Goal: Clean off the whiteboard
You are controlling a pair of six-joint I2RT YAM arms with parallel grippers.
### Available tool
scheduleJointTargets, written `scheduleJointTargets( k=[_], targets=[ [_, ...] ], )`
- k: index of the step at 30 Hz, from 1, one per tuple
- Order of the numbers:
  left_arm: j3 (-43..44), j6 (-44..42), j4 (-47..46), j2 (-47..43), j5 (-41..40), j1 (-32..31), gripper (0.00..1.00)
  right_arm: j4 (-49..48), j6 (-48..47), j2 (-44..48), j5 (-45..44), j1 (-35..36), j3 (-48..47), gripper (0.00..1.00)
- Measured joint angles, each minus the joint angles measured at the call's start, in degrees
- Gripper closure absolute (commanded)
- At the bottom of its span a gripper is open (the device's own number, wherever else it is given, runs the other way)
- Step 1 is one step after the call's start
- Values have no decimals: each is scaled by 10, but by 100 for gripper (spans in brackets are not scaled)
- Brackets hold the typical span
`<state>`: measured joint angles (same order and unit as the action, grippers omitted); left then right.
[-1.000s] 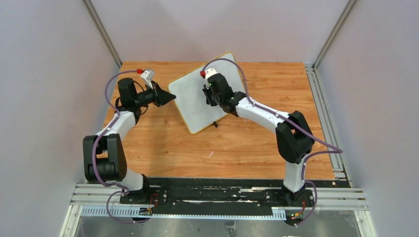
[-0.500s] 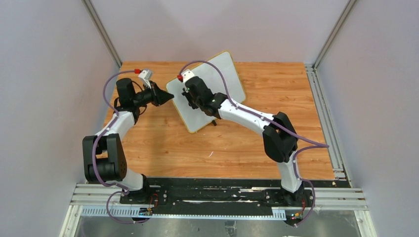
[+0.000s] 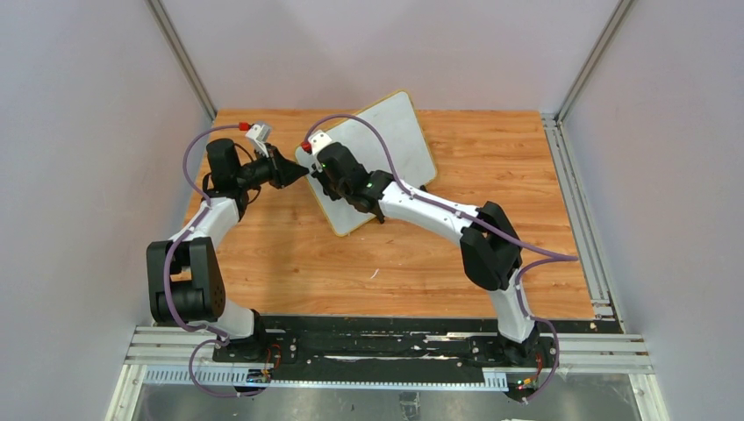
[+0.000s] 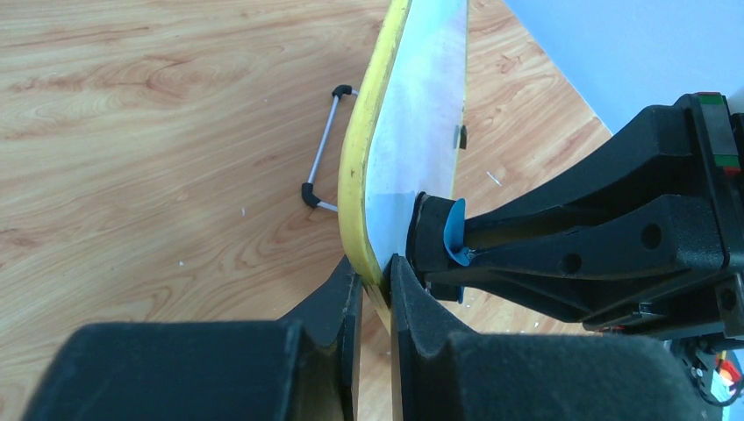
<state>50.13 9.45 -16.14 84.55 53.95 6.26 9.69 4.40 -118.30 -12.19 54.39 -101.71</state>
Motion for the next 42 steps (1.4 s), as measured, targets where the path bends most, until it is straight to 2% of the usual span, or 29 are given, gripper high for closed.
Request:
scheduleJointTargets(
  k=[6, 13, 25, 29, 36, 42],
  targets=[
    [0, 0, 0, 0, -1, 0, 100, 6, -11, -2, 2, -9, -5, 99],
    [1, 0, -1, 0, -4, -2, 100, 8, -17, 14, 50, -41, 9, 99],
    [2, 0, -1, -1, 6, -5, 100, 6, -23, 99, 14, -220, 113, 99],
    [2, 0, -1, -1, 7, -5, 100, 41, -17, 149, 5, -273, 146, 99],
    [2, 0, -1, -1, 6, -5, 100, 161, 19, 215, 15, -381, 156, 99],
    [3, -2, 0, -1, 6, -5, 100, 238, 53, 240, 28, -427, 260, 100]
  ],
)
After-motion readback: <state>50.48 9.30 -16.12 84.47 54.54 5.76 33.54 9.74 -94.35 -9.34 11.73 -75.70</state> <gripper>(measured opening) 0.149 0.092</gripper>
